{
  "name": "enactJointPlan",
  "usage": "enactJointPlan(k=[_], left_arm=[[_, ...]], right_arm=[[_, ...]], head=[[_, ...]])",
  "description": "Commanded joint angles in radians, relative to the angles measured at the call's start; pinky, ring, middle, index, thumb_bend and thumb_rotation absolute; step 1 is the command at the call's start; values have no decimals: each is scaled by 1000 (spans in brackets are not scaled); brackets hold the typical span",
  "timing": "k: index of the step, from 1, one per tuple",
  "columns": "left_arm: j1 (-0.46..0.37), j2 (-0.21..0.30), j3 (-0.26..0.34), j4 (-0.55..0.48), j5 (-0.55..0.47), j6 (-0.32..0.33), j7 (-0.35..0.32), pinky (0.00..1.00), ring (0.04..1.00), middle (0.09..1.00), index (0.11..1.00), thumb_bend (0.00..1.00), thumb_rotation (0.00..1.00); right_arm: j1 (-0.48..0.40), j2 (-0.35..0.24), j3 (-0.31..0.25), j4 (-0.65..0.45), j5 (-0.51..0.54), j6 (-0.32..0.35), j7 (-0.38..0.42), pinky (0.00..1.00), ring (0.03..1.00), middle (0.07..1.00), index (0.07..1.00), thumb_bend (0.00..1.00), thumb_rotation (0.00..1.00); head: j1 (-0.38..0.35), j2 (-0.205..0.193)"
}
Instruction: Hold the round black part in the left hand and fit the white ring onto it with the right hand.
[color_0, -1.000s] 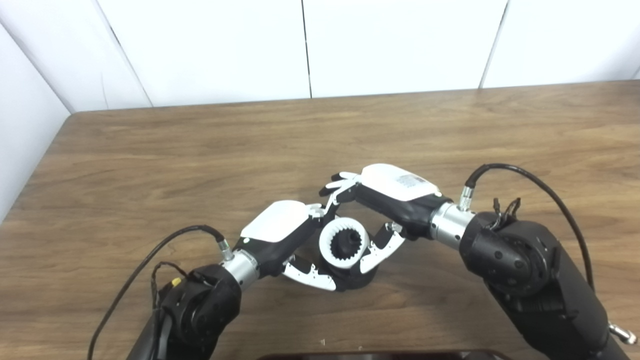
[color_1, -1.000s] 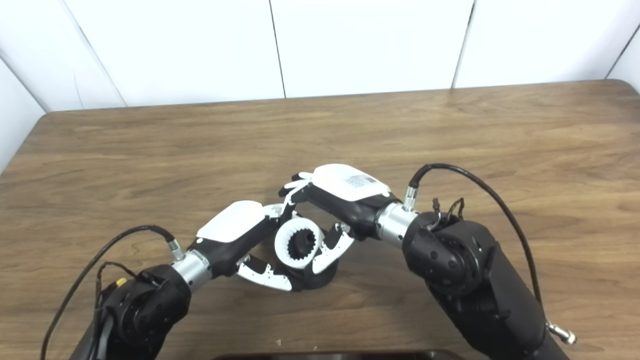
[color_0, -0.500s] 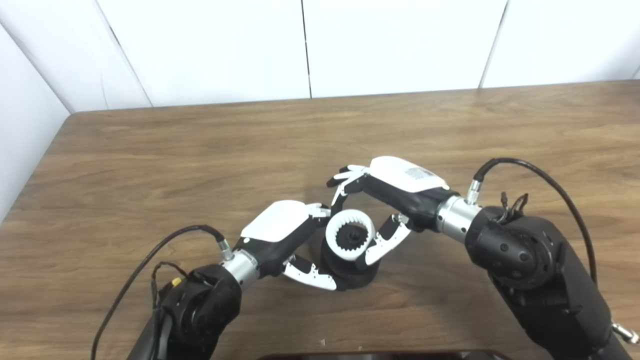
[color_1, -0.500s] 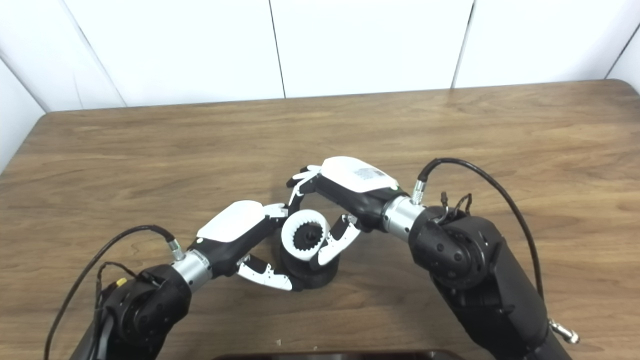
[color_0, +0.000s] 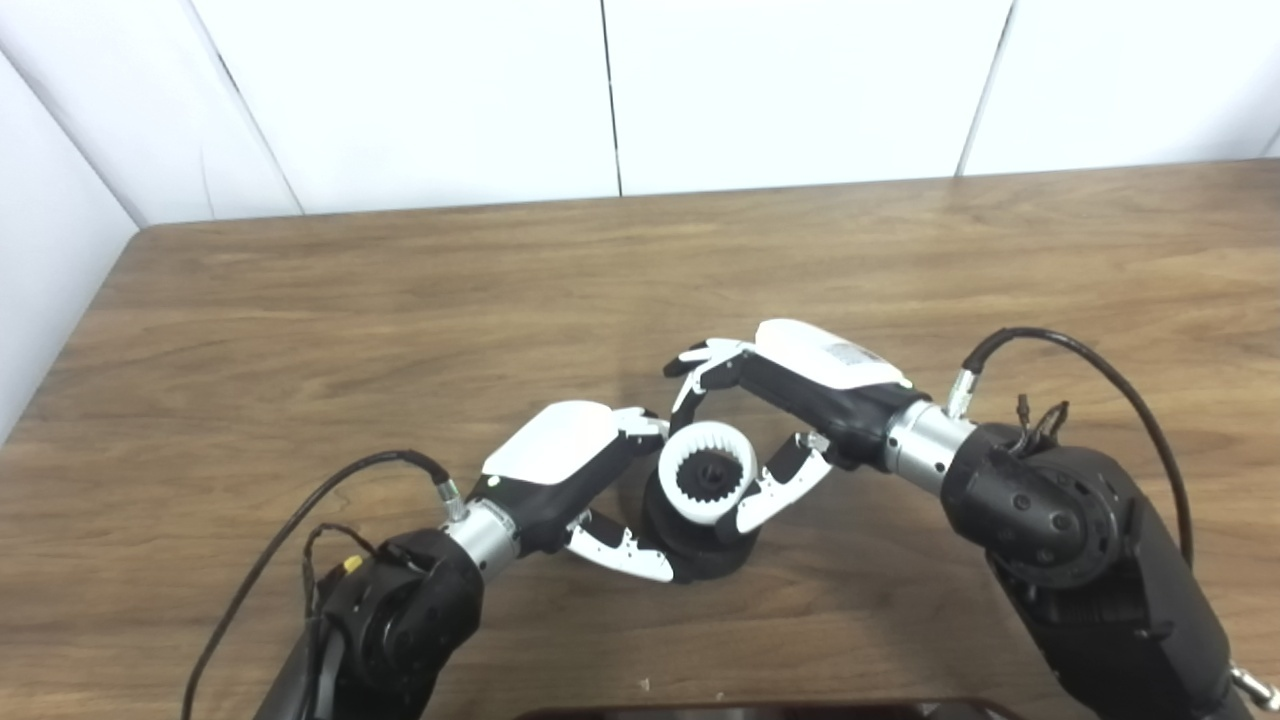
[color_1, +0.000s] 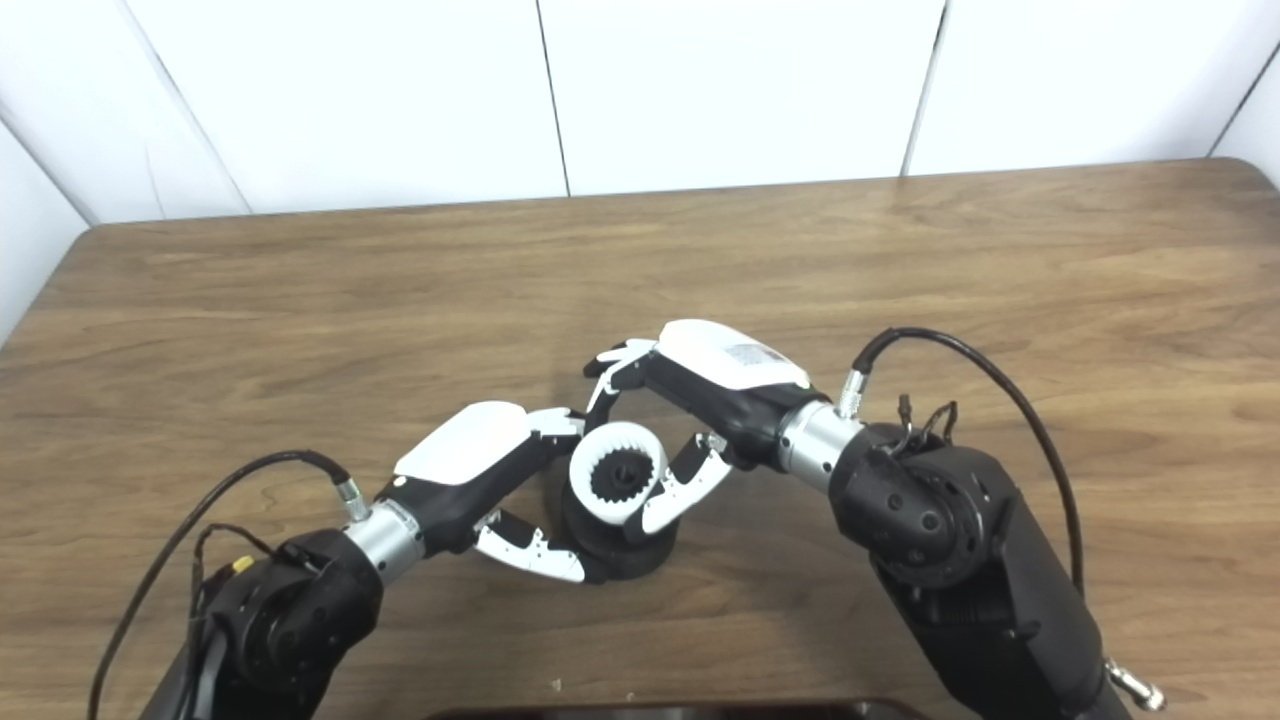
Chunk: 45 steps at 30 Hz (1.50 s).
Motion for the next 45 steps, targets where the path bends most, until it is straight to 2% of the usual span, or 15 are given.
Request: enactJointPlan(k=[1, 16, 22, 33, 45], left_arm=[[-25, 2, 8, -37, -3, -11, 13, 802, 931, 872, 735, 648, 453], [-26, -2, 7, -43, 7, -5, 9, 788, 925, 866, 729, 654, 447], [-24, -3, 8, -48, 12, 1, 2, 793, 927, 868, 730, 650, 448], [-20, -5, 11, -45, 6, 9, 4, 799, 933, 873, 737, 648, 441], [-30, 0, 14, -48, 11, 10, 8, 789, 927, 872, 734, 644, 446]], right_arm=[[-11, 4, -13, -12, 1, -20, -38, 843, 937, 873, 494, 517, 164], [46, 10, -25, -2, 34, -28, -109, 838, 924, 867, 494, 518, 167], [77, 36, -57, -1, 64, -8, -152, 826, 927, 871, 494, 518, 165], [129, 82, -117, 9, 117, -18, -244, 830, 931, 880, 495, 515, 163], [155, 78, -118, 23, 138, -33, -293, 838, 925, 875, 495, 515, 164]], head=[[-1, 0], [11, 10], [12, 13], [9, 16], [9, 19]])
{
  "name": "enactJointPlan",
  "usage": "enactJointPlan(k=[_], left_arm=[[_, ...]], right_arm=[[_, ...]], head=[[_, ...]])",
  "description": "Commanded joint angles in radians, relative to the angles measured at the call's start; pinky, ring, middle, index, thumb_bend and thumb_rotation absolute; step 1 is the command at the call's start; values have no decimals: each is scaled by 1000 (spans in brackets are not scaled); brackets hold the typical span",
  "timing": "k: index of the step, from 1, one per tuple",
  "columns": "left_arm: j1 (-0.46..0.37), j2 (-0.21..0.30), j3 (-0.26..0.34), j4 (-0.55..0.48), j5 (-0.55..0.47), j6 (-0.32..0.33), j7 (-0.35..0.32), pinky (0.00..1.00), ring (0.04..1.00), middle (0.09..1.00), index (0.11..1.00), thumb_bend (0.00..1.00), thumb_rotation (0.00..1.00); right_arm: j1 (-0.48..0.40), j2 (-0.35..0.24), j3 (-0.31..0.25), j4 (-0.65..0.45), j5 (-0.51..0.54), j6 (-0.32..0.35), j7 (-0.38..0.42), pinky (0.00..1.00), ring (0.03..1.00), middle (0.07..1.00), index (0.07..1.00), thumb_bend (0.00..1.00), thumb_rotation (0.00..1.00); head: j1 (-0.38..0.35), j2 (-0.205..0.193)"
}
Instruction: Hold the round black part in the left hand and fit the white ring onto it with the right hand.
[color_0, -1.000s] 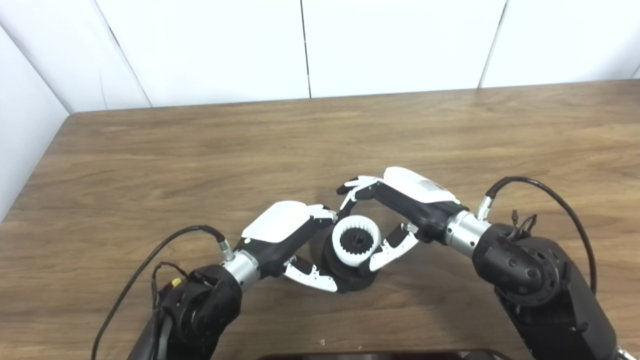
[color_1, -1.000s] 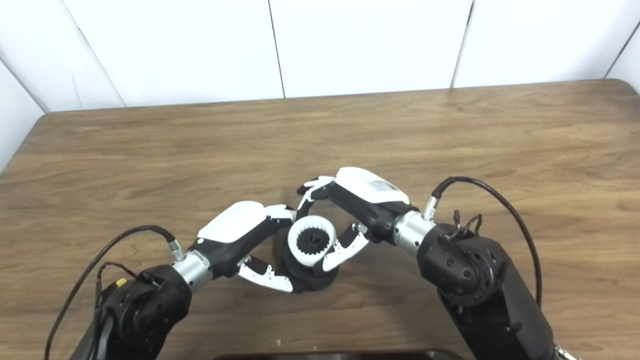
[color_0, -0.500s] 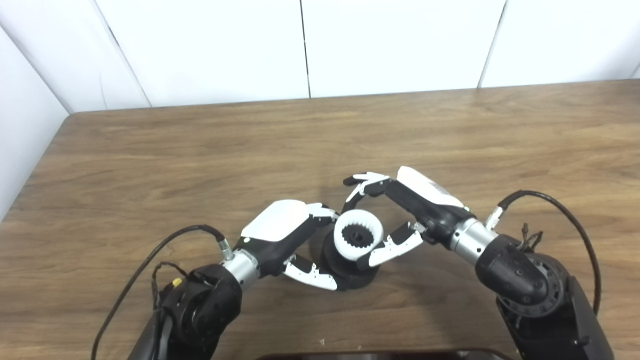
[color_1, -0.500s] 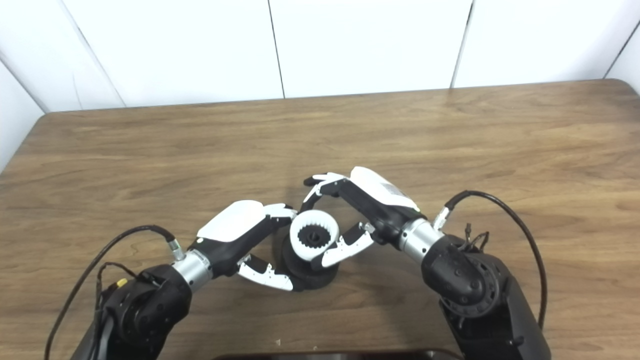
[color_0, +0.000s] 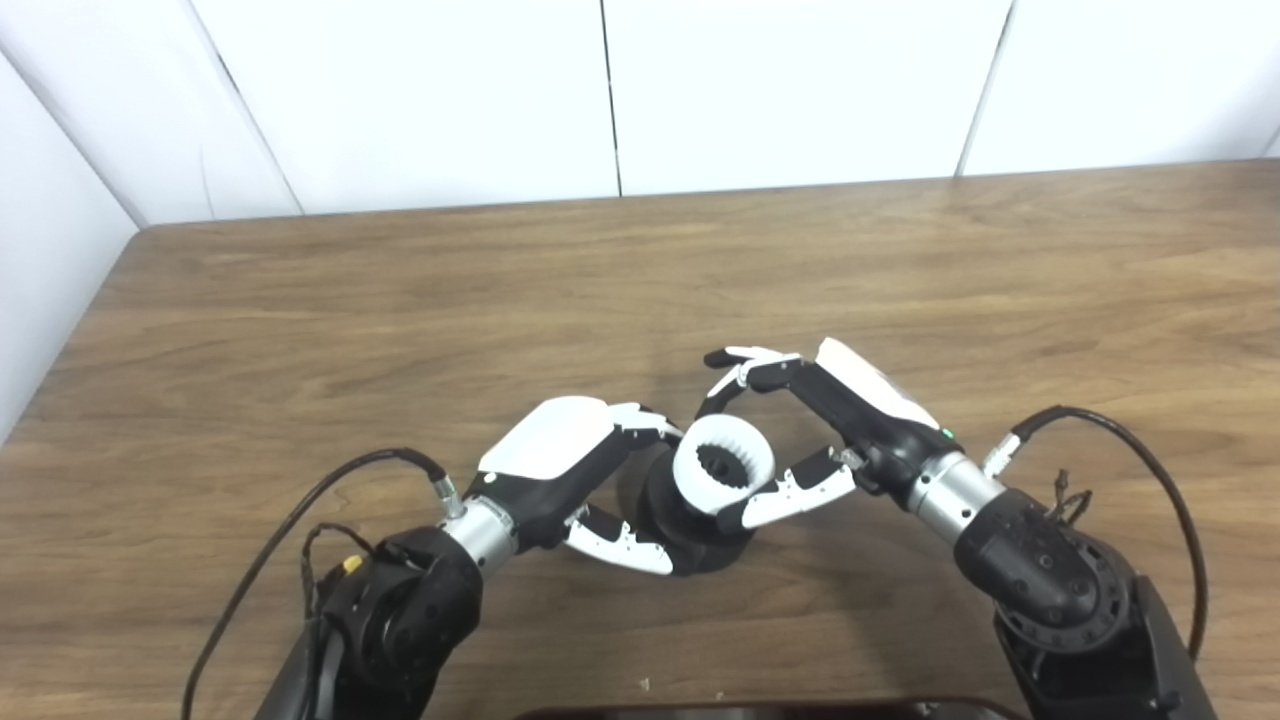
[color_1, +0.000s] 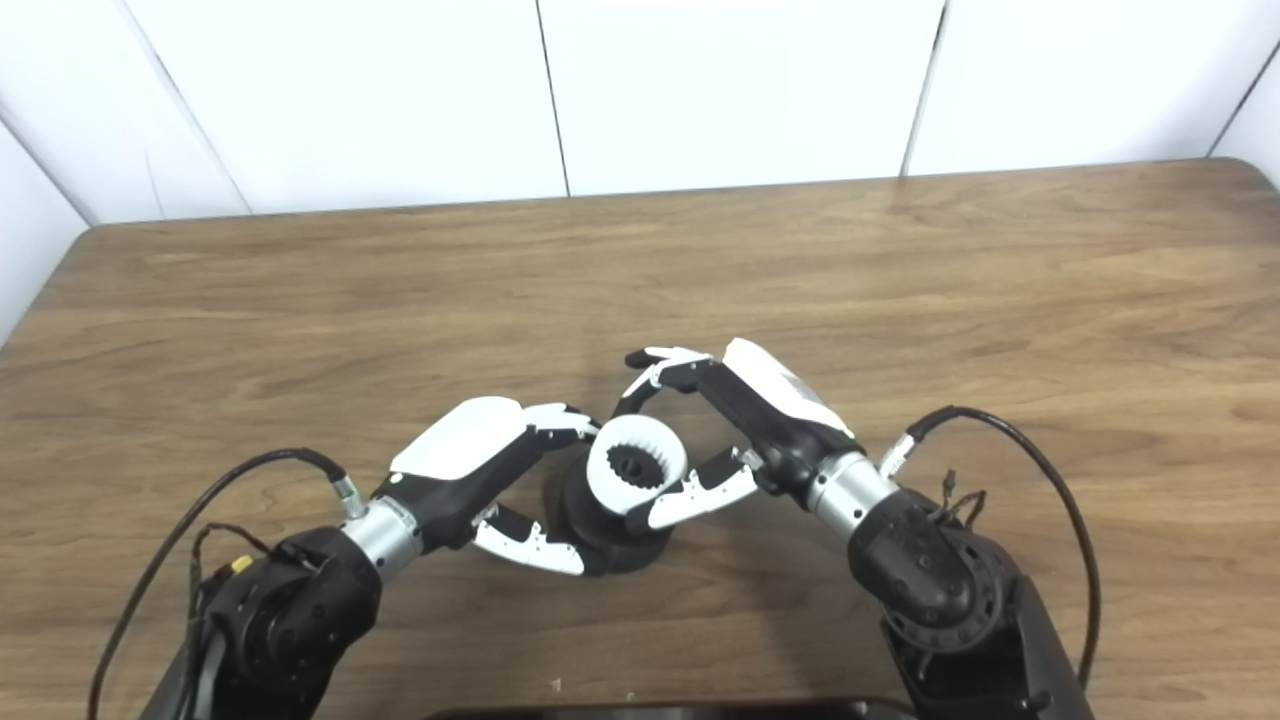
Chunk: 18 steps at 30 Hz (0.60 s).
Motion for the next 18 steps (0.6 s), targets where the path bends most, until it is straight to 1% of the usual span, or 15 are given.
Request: enactJointPlan(k=[1, 4, 8, 18], left_arm=[[-30, 7, 7, -39, 2, -14, 10, 789, 928, 873, 734, 644, 450], [-31, 8, 6, -41, 3, -10, 7, 788, 929, 873, 736, 643, 454], [-31, 7, 4, -36, 6, -14, 12, 786, 929, 872, 733, 644, 453], [-17, -10, 4, 0, -2, -37, 62, 785, 917, 858, 725, 645, 437]], right_arm=[[-25, -3, -12, -4, -1, -34, -43, 836, 924, 874, 494, 515, 163], [-23, -9, -8, 1, 4, -40, -43, 835, 925, 874, 494, 515, 163], [-29, -16, 1, -3, 0, -30, -33, 831, 925, 875, 494, 516, 162], [-53, -34, 15, -23, -4, -6, -10, 827, 926, 875, 494, 517, 162]], head=[[1, 0], [1, 0], [-1, -3], [-14, -1]])
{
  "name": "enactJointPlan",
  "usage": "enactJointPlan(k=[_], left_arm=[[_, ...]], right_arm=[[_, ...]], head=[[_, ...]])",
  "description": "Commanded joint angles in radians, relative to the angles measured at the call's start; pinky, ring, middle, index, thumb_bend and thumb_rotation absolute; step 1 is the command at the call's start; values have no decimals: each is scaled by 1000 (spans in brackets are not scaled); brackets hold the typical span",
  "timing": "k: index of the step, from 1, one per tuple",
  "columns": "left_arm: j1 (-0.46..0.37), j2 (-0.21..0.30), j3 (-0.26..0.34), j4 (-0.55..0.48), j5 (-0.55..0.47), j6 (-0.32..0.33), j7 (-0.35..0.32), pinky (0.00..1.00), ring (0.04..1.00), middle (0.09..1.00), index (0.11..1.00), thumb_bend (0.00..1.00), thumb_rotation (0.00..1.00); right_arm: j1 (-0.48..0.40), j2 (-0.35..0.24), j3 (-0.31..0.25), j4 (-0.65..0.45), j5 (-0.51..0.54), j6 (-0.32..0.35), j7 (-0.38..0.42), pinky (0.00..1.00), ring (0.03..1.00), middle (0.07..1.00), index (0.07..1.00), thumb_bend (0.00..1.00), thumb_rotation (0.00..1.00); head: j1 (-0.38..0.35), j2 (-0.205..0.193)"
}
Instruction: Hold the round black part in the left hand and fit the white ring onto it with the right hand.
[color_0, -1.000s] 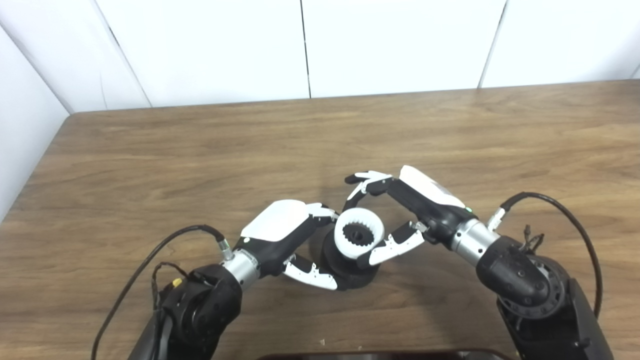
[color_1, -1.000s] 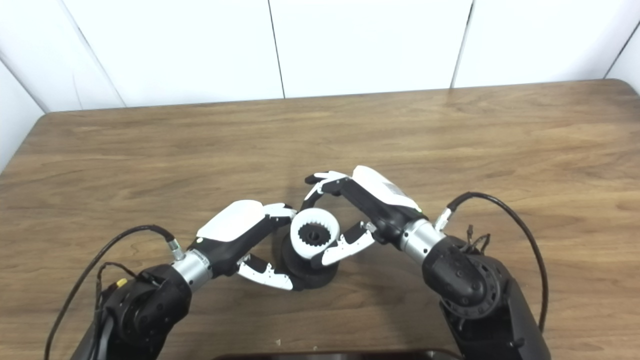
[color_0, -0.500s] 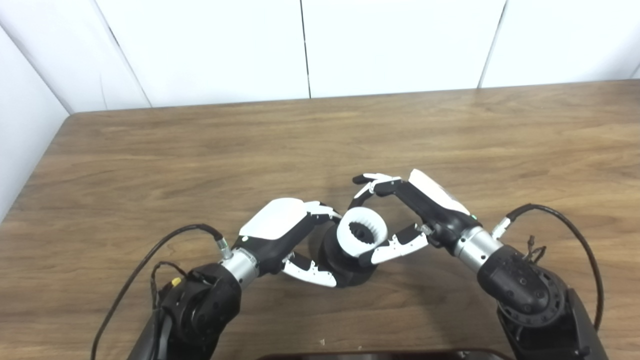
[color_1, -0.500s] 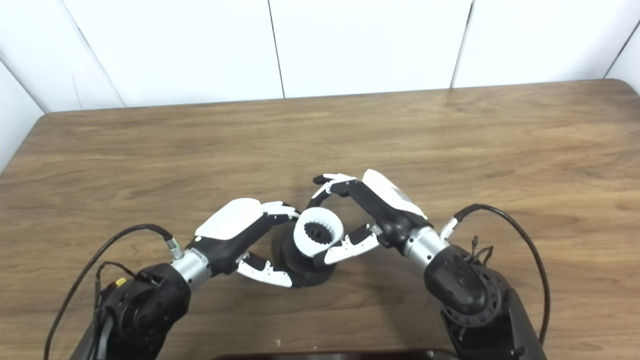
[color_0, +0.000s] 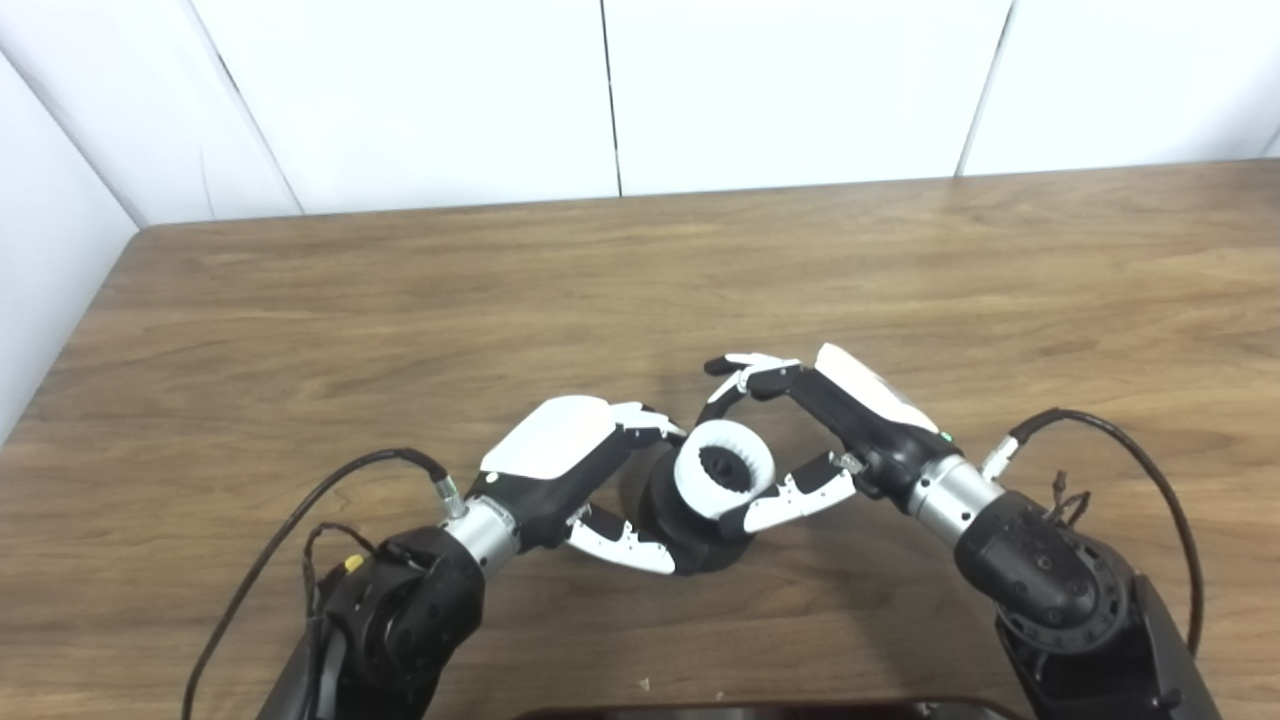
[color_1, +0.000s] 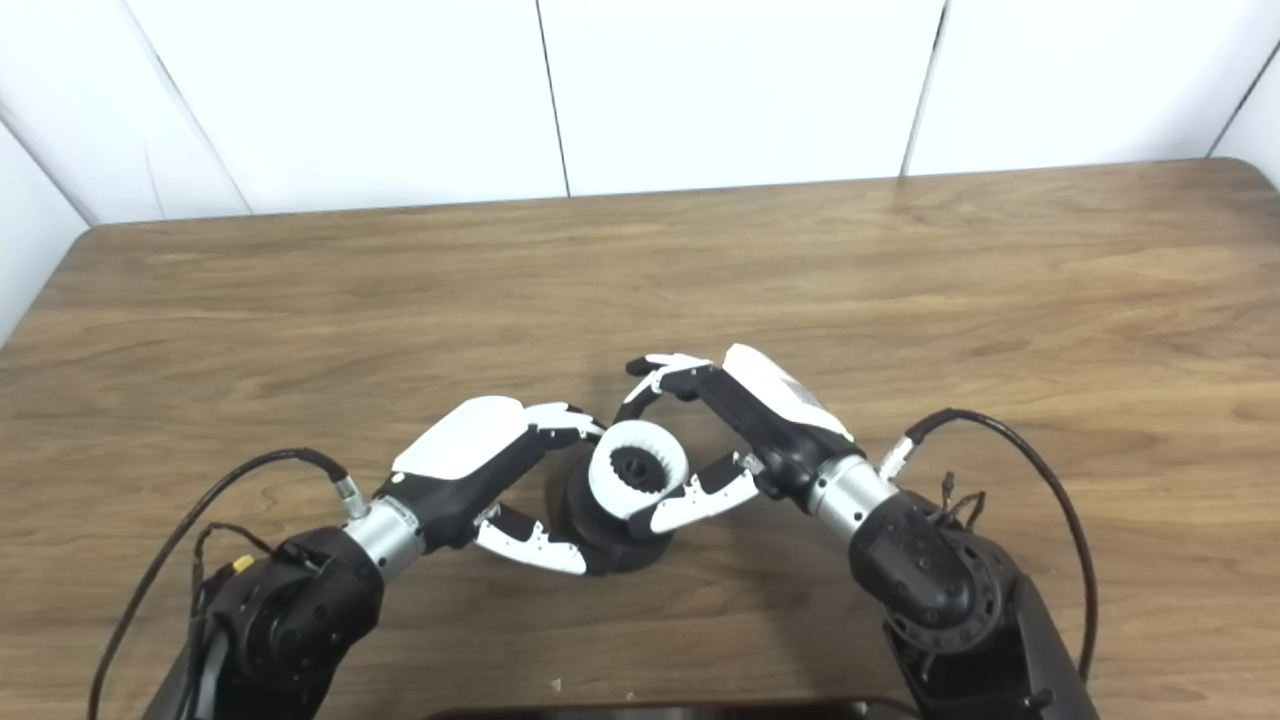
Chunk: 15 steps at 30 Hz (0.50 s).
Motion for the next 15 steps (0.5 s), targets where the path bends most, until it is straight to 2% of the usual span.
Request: enactJointPlan(k=[1, 15], left_arm=[[-15, -8, 6, -6, 1, -27, 50, 783, 914, 858, 725, 645, 439], [17, -57, -7, 56, 14, -66, 157, 788, 911, 859, 741, 629, 449]], right_arm=[[-45, -9, -7, -38, -10, -4, -8, 825, 924, 873, 494, 517, 163], [-73, -46, -9, -64, -14, 24, 31, 827, 930, 876, 494, 516, 165]], head=[[-4, 1], [-29, 8]])
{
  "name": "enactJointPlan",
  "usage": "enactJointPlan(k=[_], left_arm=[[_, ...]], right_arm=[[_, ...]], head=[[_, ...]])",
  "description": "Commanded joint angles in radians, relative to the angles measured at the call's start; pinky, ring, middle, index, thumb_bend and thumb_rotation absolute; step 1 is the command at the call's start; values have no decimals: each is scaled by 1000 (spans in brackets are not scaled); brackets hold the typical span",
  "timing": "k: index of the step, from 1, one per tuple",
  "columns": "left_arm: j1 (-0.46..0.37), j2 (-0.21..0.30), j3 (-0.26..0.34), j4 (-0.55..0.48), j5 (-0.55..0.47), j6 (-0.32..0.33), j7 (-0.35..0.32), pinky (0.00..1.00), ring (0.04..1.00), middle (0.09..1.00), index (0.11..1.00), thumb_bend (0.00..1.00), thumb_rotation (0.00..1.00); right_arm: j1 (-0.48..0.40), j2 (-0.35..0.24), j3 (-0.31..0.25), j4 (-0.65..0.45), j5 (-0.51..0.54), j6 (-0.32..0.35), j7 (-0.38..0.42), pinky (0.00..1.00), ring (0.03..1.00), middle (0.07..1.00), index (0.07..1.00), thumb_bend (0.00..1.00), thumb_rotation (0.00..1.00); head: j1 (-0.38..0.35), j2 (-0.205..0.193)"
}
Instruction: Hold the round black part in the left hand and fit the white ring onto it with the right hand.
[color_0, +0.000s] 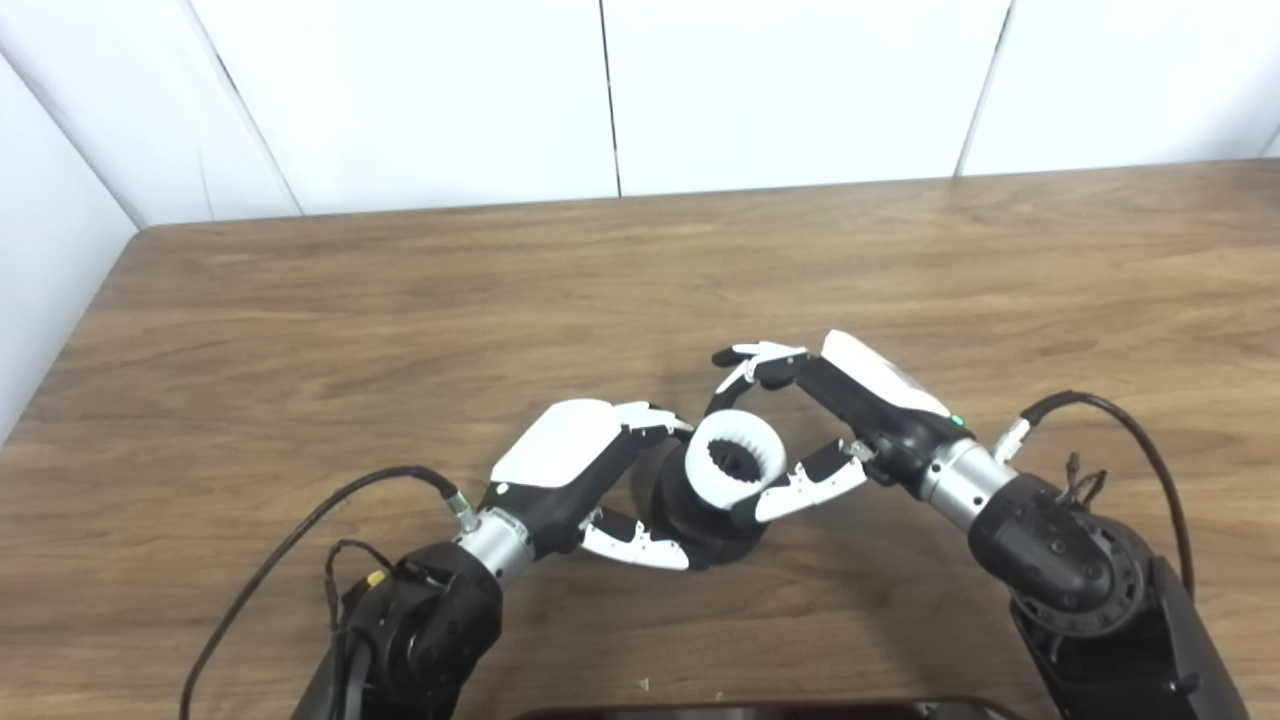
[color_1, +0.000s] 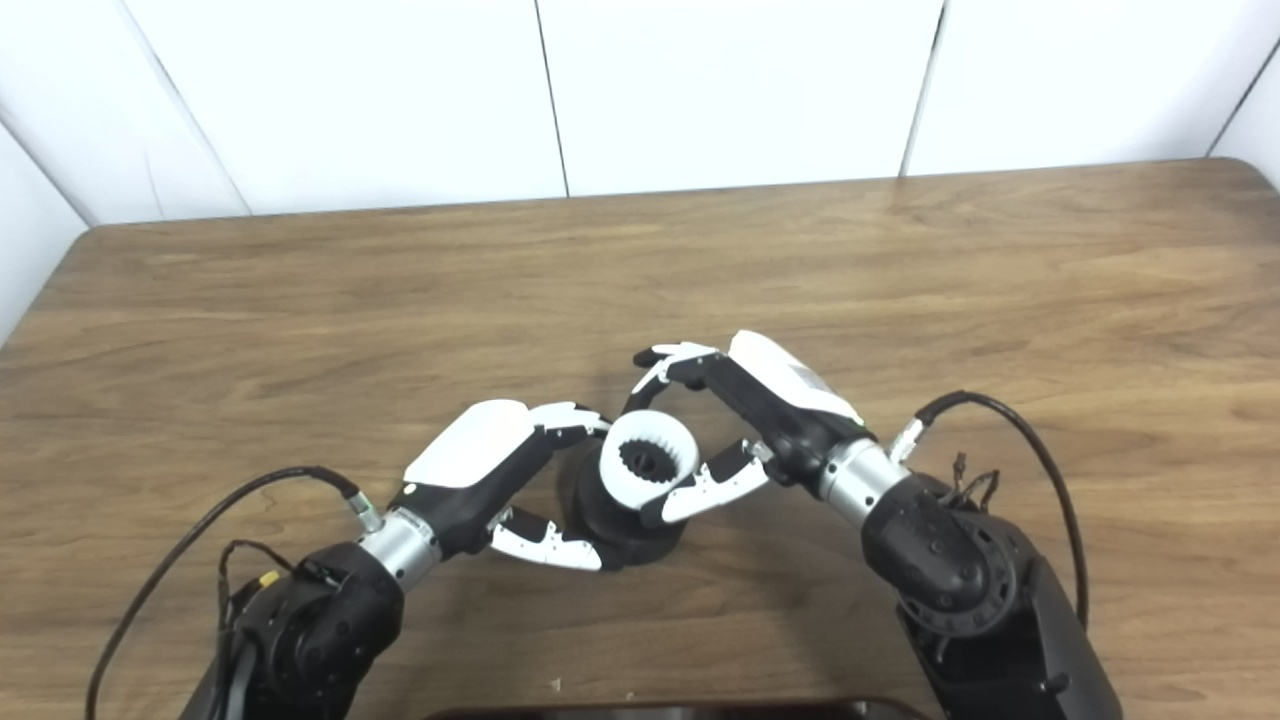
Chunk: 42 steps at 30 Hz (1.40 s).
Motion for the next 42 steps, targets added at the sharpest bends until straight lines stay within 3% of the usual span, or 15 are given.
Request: enactJointPlan(k=[1, 22, 24, 26, 42], left_arm=[[-17, -11, -2, 0, 10, -23, 42, 785, 909, 859, 741, 630, 452], [-3, -30, -3, 3, 14, -16, 56, 778, 901, 858, 757, 654, 475], [-2, -29, -3, 3, 11, -17, 55, 779, 903, 861, 761, 666, 485], [-1, -30, -2, 3, 10, -18, 56, 776, 900, 859, 761, 677, 484], [-2, -39, 0, -2, 17, 4, 44, 784, 902, 859, 785, 749, 503]], right_arm=[[-43, -11, -6, -43, -4, 1, 3, 827, 930, 876, 494, 516, 164], [-52, -43, 23, -43, -38, 22, 45, 808, 922, 875, 496, 520, 163], [-51, -44, 26, -40, -39, 18, 46, 804, 919, 875, 644, 727, 285], [-50, -45, 28, -38, -39, 16, 46, 799, 914, 873, 681, 781, 309], [-48, -57, 30, -37, -33, 12, 49, 798, 919, 876, 702, 833, 376]], head=[[-1, 0], [-1, 9], [-1, 9], [-1, 9], [6, 12]])
